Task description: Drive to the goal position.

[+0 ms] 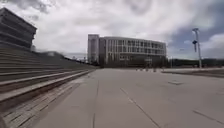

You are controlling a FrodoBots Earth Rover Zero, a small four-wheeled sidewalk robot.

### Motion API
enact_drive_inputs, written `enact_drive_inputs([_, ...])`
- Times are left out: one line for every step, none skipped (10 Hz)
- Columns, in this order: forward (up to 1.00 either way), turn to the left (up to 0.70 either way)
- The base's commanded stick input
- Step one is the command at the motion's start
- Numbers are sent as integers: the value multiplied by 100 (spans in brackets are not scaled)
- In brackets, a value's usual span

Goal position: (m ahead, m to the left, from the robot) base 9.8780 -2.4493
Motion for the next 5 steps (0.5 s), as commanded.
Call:
enact_drive_inputs([70,1])
enact_drive_inputs([70,1])
enact_drive_inputs([70,1])
enact_drive_inputs([70,1])
enact_drive_inputs([70,1])
